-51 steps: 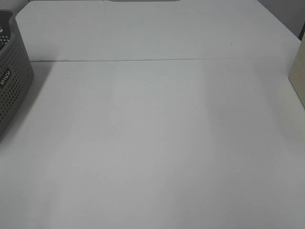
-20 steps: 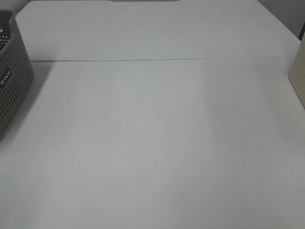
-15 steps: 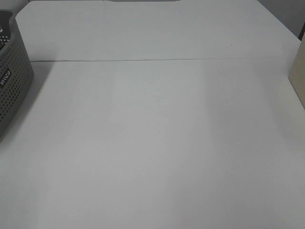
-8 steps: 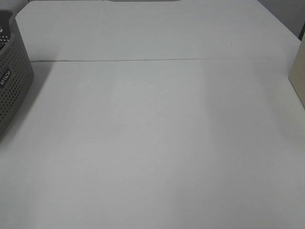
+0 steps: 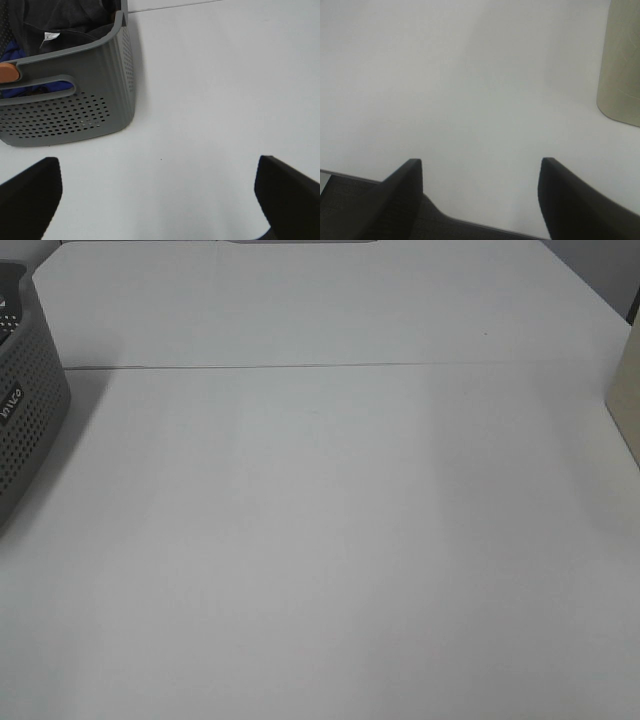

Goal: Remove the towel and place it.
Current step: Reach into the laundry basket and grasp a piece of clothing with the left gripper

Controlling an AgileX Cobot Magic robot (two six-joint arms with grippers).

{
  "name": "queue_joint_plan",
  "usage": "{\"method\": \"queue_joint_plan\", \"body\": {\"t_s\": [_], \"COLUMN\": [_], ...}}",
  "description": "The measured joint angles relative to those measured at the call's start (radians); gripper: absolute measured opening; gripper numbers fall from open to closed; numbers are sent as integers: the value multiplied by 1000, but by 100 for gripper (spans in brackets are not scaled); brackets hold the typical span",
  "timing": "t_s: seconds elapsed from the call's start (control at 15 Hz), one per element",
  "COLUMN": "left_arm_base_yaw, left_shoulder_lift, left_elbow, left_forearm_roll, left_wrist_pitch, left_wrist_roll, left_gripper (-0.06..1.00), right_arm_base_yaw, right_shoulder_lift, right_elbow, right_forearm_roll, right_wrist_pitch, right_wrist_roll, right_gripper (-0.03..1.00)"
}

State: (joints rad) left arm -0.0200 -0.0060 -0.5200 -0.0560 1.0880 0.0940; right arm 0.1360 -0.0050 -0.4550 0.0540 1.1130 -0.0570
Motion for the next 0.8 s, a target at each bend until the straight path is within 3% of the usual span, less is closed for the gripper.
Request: {"method": "queue_joint_plan", "body": {"t_s": [0.13, 0.27, 0.53, 0.67, 0.73, 0.8], "left_arm_base_yaw": [0, 0, 0, 0, 0, 0], "left_shoulder_lift": [57, 253, 631, 834, 1026, 1117], "left_elbow": [-63, -233, -546, -671, -766, -808], "left_forearm_roll": [-8, -7, 16, 129, 356, 474], "left_wrist_pitch": [58, 130, 133, 132, 132, 131], "left_wrist_roll": [17, 116, 271, 419, 482, 494], "left_gripper": [99, 98, 98, 98, 97, 97], "right_arm_base_yaw": [0, 0, 0, 0, 0, 0], "right_shoulder_lift": [0, 0, 0, 0, 0, 0], "right_elbow": [0, 0, 0, 0, 0, 0], "right_forearm_roll": [0, 0, 0, 0, 0, 0], "right_wrist_pitch": [0, 0, 0, 0, 0, 0], "right_wrist_roll": [0, 0, 0, 0, 0, 0], "right_gripper": [65, 65, 65, 65, 65, 65]}}
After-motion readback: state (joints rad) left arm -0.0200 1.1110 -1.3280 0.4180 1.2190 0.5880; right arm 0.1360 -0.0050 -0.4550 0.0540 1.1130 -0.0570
